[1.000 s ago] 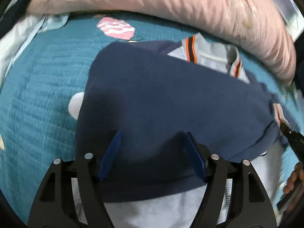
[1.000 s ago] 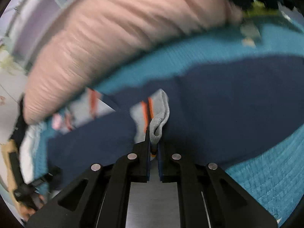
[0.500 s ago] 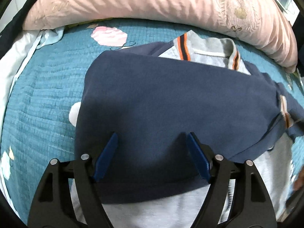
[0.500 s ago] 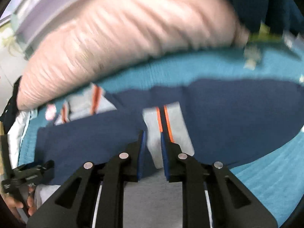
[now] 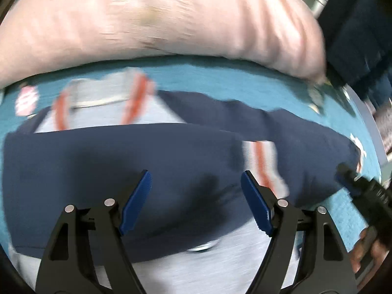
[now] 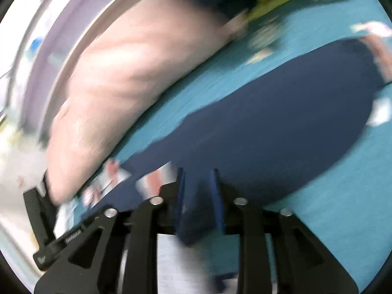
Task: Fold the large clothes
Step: 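Grasp the other navy sleeve cuff with the right tool, then fold the held sleeve across the jacket body with the right tool and release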
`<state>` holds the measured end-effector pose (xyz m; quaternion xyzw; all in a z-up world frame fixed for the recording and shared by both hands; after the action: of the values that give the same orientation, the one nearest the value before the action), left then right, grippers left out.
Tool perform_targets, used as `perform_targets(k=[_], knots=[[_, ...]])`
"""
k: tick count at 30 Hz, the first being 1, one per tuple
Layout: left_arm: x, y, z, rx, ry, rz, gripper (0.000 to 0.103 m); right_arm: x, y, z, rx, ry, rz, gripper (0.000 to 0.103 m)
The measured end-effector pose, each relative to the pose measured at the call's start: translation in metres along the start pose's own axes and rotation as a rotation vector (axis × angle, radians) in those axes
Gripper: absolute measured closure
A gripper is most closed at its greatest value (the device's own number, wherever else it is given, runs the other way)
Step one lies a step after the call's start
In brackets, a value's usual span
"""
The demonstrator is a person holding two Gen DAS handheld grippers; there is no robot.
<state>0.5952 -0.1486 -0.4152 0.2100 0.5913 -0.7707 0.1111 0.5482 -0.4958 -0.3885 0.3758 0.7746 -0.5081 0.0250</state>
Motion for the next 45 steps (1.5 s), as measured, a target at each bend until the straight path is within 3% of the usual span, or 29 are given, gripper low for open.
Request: perform_targets(k=[3, 4, 5, 8, 12, 18, 22, 24, 26, 28, 31, 34, 36, 39, 43, 45], knots=[[0.003, 0.021, 0.031, 0.027, 0.041, -0.042, 0.026, -0.029, -0.029, 0.057, 0.109, 0.072, 0.097, 0.071], [0.006, 0.034, 0.036, 0.005, 0.057, -0.078, 0.026, -0.039, -0.039, 0.086, 0.138, 0.149, 0.14, 0.065], [0.008, 0.046, 0.035, -0.026, 0.066, -0.106, 0.026, -0.045, -0.045, 0.107, 0.149, 0.205, 0.161, 0.057], [0.011, 0.051, 0.04, -0.061, 0.1, -0.104, 0.023, -0.054, -0.06, 0.17, 0.122, 0.425, 0.241, 0.051], [0.007, 0.051, 0.035, -0.038, 0.085, -0.131, 0.023, -0.062, -0.06, 0.228, 0.133, 0.582, 0.256, 0.047], [0.01, 0.047, 0.033, -0.056, 0.096, -0.122, 0.023, -0.083, -0.041, 0.241, 0.077, 0.548, 0.226, 0.046], [0.006, 0.054, 0.036, -0.052, 0.093, -0.124, 0.023, -0.093, -0.02, 0.226, 0.095, 0.527, 0.213, 0.046], [0.007, 0.054, 0.037, -0.054, 0.094, -0.123, 0.023, -0.094, -0.016, 0.229, 0.065, 0.55, 0.208, 0.055], [0.008, 0.054, 0.037, -0.051, 0.095, -0.118, 0.023, -0.094, -0.012, 0.231, -0.005, 0.578, 0.201, 0.083], [0.009, 0.054, 0.037, -0.047, 0.098, -0.118, 0.023, -0.094, -0.013, 0.229, -0.024, 0.574, 0.214, 0.088], [0.008, 0.054, 0.036, -0.037, 0.099, -0.122, 0.023, -0.097, -0.032, 0.207, -0.002, 0.481, 0.27, 0.092], [0.007, 0.054, 0.035, -0.025, 0.102, -0.131, 0.023, -0.107, -0.058, 0.156, -0.011, 0.319, 0.33, 0.092], [0.006, 0.055, 0.034, -0.014, 0.107, -0.144, 0.022, -0.111, -0.072, 0.121, -0.065, 0.25, 0.349, 0.092], [0.002, 0.053, 0.031, 0.013, 0.093, -0.154, 0.021, -0.113, -0.093, 0.039, -0.199, 0.119, 0.346, 0.092], [0.001, 0.045, 0.017, 0.087, 0.03, -0.158, 0.02, -0.099, -0.097, -0.057, -0.325, 0.007, 0.287, 0.092], [0.004, 0.035, 0.005, 0.08, -0.002, -0.158, 0.02, -0.086, -0.091, -0.099, -0.384, -0.025, 0.243, 0.092]])
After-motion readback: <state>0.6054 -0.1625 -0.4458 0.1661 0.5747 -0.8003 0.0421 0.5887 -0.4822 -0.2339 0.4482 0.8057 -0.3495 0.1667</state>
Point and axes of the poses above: each gripper's, at about its wrist camera, not at the fingertips, and y roughly the way its jaws point, z to its right, x to its underside, the point moved 2 cm from there along y, roughly the way its jaws point, and after that the axes turned 1 degree about -y, right-handed, at the moved point
